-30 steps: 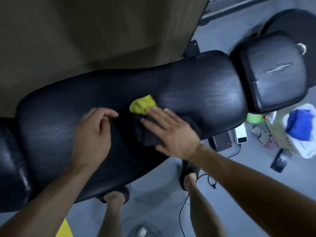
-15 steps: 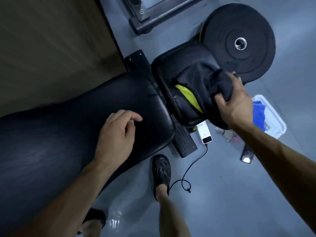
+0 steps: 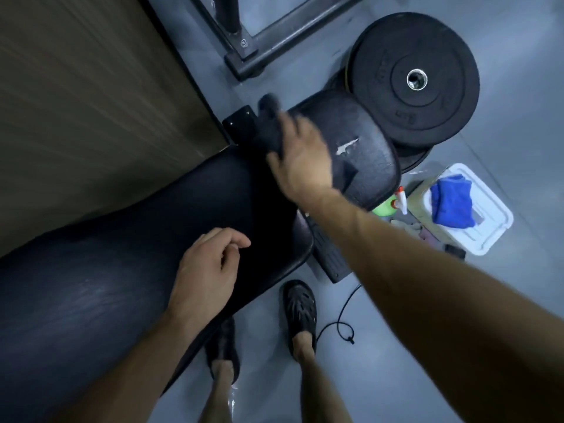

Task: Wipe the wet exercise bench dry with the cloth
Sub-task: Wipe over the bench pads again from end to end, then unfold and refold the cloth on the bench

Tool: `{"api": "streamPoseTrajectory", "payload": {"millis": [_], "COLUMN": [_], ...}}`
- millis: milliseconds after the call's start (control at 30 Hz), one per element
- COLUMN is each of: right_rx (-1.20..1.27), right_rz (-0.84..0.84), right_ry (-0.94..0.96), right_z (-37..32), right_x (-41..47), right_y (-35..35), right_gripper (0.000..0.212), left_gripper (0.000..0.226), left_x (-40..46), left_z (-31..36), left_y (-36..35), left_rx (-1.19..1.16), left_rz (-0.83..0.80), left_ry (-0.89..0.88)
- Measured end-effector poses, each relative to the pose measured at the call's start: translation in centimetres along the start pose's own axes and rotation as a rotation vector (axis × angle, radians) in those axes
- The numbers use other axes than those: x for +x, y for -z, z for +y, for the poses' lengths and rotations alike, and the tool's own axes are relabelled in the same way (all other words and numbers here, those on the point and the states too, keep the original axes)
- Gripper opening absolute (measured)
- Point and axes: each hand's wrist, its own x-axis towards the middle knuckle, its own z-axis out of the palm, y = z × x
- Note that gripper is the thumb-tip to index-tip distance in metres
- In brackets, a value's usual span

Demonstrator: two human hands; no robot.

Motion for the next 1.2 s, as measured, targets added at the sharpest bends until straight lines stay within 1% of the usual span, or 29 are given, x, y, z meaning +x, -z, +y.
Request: {"api": "streamPoseTrajectory", "payload": {"millis": [67,100,133,200,267,300,333,433,467,500,567,600,633,700,767,800,833,867,900,933,967,1000,1033,1133,1200], "right_rx": [-0.031,-0.029,0.007,0.191,0.365,0.402,0.430,0.487,0.486,0.479,0.495,0.532,0.587,0.743,0.924,0.998,1.037,1.043,1.043,1.043,0.991,0.892,0.792,0.659,0.554], "right_rz": [-0.061,-0.095,-0.130,-0.205,-0.191,-0.159,-0.137,-0.129,-0.128,-0.123,-0.098,-0.091,-0.103,-0.165,-0.260,-0.304,-0.331,-0.344,-0.347,-0.343,-0.317,-0.243,-0.154,0.076,0.162], "right_ry": [0.192,0.259,0.279,0.207,0.132,0.108,0.084,0.001,-0.010,-0.009,0.012,0.015,0.004,-0.049,-0.131,-0.169,-0.200,-0.221,-0.237,-0.242,-0.214,-0.158,-0.099,0.071,0.198], "right_z": [-3.3,-4.4,-5.3,-6.7,-7.7,-8.1,-8.4,-9.9,-10.6,-11.4,-12.9,-13.5,-14.0,-14.7,-15.1,-15.2,-15.3,-15.1,-14.9,-14.8,-14.9,-14.9,-15.0,-15.8,-17.0], "right_x": [-3.6,-5.4,-7.0,-10.0,-12.7,-13.8,-14.8,-17.1,-17.6,-18.0,-18.5,-18.6,-18.6,-18.5,-18.4,-18.4,-18.3,-18.3,-18.2,-18.0,-17.8,-17.7,-17.5,-16.3,-15.3], "right_y": [-2.4,-3.2,-3.8,-3.9,-3.3,-2.8,-2.2,-0.4,0.0,0.4,0.9,1.3,1.7,2.9,4.2,4.5,4.7,4.8,4.8,4.7,4.7,4.7,4.9,7.5,10.3], "right_gripper": [0.075,0.075,0.075,0.073,0.069,0.066,0.064,0.062,0.063,0.066,0.070,0.071,0.075,0.091,0.101,0.103,0.102,0.094,0.080,0.060,0.041,0.026,0.018,0.019,0.018], "left_gripper": [0.026,0.025,0.024,0.021,0.022,0.028,0.039,0.079,0.087,0.090,0.086,0.083,0.078,0.065,0.052,0.048,0.046,0.044,0.043,0.042,0.041,0.040,0.039,0.033,0.028], "left_x": [-0.8,-1.2,-1.4,-2.0,-2.4,-2.6,-2.9,-3.2,-3.1,-3.1,-2.9,-2.9,-3.0,-3.2,-3.5,-3.6,-3.8,-3.9,-4.0,-4.1,-4.1,-4.2,-4.2,-3.9,-3.1], "left_z": [-0.9,-1.5,-2.0,-3.3,-4.4,-4.9,-5.2,-5.2,-4.8,-4.5,-4.2,-4.2,-4.3,-4.8,-5.4,-5.7,-5.9,-6.1,-6.2,-6.2,-6.3,-6.2,-6.2,-5.5,-4.2], "left_y": [1.1,1.9,2.7,4.5,6.6,7.7,8.7,11.2,11.8,12.3,12.9,13.2,13.5,14.2,14.9,15.3,15.6,15.8,16.0,16.2,16.3,16.4,16.5,16.8,17.4], "left_rx": [-0.008,-0.013,-0.017,-0.018,-0.018,-0.005,0.022,0.141,0.185,0.221,0.255,0.239,0.193,0.105,0.088,0.073,0.047,0.013,-0.030,-0.068,-0.101,-0.128,-0.155,-0.229,-0.228], "left_rz": [-0.010,0.001,0.016,0.056,0.098,0.096,0.069,-0.073,-0.111,-0.141,-0.175,-0.187,-0.185,-0.161,-0.138,-0.129,-0.119,-0.110,-0.103,-0.095,-0.083,-0.061,-0.027,0.093,0.148], "left_ry": [-0.008,-0.011,-0.015,-0.019,-0.045,-0.074,-0.115,-0.262,-0.321,-0.381,-0.466,-0.453,-0.390,-0.262,-0.232,-0.221,-0.204,-0.181,-0.158,-0.140,-0.128,-0.118,-0.103,-0.070,-0.113]}}
